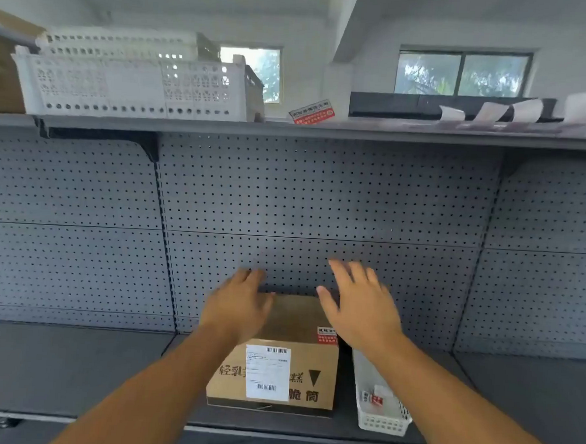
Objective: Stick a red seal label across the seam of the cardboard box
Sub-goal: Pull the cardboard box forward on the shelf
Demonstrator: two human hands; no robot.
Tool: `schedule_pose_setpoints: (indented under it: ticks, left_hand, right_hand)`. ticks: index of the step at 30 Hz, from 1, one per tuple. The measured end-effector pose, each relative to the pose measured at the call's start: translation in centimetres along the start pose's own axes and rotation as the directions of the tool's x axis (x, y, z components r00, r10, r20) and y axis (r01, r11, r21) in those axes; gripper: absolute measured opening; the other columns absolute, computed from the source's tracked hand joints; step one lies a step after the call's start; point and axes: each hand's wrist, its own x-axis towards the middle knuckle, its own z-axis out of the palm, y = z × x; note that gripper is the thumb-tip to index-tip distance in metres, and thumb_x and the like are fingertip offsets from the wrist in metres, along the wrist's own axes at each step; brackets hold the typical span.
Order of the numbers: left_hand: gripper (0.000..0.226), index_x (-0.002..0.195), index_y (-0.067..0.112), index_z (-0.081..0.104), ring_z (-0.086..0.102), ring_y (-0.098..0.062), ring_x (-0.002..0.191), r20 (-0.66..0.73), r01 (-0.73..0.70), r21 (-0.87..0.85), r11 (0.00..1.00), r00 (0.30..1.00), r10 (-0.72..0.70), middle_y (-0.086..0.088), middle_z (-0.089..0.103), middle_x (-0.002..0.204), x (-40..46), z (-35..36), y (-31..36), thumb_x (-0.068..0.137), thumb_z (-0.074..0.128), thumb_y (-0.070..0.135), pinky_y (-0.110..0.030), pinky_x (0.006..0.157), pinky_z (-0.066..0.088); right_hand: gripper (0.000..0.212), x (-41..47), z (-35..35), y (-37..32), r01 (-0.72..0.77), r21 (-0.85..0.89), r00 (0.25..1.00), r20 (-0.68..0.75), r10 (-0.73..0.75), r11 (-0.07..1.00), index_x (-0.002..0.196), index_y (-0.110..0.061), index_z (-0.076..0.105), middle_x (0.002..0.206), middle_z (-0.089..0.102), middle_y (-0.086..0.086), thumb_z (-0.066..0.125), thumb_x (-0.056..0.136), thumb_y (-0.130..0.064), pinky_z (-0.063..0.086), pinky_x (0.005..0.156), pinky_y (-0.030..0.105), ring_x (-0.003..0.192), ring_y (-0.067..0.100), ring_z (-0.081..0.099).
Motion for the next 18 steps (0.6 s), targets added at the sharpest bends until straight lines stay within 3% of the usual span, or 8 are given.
schedule_pose_setpoints:
  ticks: [6, 11, 18]
  left_hand:
    - [0.046, 0.135, 0.033, 0.046, 0.055, -0.026, 0.116, 0.145, 0.002, -0.06, 0.998, 0.989, 0.007, 0.005, 0.054, 0.136, 2.7, 5.3, -3.2, 0.094, 0.043, 0.053, -0.048, 0.089, 0.053]
    - [0.042, 0.136, 0.028, 0.051, 0.055, -0.024, 0.119, 0.161, -0.026, -0.079, 0.997, 0.986, 0.039, 0.001, 0.057, 0.134, 4.4, 8.5, -6.3, 0.097, 0.053, 0.044, -0.043, 0.097, 0.049]
    - [0.047, 0.133, 0.028, 0.057, 0.054, -0.024, 0.125, 0.173, -0.064, -0.013, 0.998, 0.983, 0.065, 0.004, 0.059, 0.138, 5.2, 11.6, -10.0, 0.095, 0.046, 0.053, -0.047, 0.103, 0.046]
  right_hand:
    - [0.053, 2.0, 6.0, 0.6, -0.103, 0.109, 0.99, 0.108, 0.091, 0.989, 0.15, -0.028, 0.04, 0.143, 0.054, 0.0, 0.03, 0.105, -0.054, 0.05, 0.098, 0.044, 0.132, 0.024, 0.046]
    - [0.044, 3.1, 10.1, 1.5, -0.206, 0.265, 0.961, 0.236, 0.144, 0.942, 0.142, -0.026, 0.05, 0.141, 0.057, -0.002, 0.031, 0.108, -0.046, 0.043, 0.107, 0.041, 0.131, 0.021, 0.045]
    - [0.03, 3.2, 12.7, 4.3, -0.095, 0.257, 0.916, 0.402, -0.017, 0.962, 0.135, -0.033, 0.057, 0.138, 0.057, -0.011, 0.048, 0.106, -0.034, 0.041, 0.11, 0.037, 0.131, 0.014, 0.045]
